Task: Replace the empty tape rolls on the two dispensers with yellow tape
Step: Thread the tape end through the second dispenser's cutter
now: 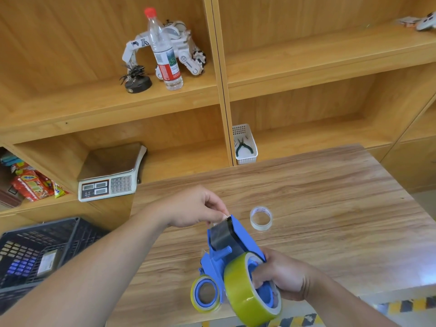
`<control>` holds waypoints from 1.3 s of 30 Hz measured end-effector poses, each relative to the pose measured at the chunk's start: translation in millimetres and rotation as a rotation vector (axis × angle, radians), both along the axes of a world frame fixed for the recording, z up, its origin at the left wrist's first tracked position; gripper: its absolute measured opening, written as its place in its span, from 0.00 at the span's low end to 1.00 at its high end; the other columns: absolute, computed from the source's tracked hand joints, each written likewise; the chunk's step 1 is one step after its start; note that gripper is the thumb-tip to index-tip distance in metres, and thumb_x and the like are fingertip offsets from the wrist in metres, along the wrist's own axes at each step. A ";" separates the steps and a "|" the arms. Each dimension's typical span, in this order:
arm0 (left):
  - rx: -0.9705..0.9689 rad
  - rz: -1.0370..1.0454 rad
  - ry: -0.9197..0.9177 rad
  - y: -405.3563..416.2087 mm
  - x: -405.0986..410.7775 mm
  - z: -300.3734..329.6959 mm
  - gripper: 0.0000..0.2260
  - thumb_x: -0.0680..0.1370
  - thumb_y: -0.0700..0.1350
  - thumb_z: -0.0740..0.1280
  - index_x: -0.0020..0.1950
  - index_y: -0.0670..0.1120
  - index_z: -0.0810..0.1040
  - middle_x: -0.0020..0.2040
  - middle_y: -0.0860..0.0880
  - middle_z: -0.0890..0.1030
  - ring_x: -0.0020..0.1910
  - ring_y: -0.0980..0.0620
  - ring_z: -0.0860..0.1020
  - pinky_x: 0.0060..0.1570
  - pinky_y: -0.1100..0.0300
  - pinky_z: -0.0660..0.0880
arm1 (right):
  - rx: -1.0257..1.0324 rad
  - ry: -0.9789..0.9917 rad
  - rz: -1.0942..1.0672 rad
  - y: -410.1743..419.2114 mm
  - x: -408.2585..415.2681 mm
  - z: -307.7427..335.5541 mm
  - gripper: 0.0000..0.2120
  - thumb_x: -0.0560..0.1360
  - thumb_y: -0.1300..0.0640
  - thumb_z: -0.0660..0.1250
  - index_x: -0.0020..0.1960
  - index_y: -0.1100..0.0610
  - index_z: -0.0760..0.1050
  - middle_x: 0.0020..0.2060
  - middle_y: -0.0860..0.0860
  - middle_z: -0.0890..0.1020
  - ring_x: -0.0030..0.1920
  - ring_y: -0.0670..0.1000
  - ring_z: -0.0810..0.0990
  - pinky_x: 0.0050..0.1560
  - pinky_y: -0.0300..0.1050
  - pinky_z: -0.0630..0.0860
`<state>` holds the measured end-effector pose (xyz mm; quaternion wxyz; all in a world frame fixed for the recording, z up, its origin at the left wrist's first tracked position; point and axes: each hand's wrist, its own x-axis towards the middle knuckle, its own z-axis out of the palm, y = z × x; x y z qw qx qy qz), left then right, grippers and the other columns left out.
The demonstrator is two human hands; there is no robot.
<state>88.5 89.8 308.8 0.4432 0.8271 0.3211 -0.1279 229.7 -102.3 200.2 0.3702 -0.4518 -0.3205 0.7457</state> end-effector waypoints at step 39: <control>-0.734 1.006 -0.165 -74.3 -35.0 -179.0 0.13 0.82 0.51 0.69 0.59 0.43 0.80 0.51 0.44 0.85 0.40 0.49 0.82 0.44 0.55 0.79 | -0.230 -0.151 -0.501 -9.6 10.2 -83.5 0.20 0.65 0.72 0.62 0.56 0.65 0.78 0.40 0.60 0.81 0.38 0.58 0.80 0.41 0.49 0.78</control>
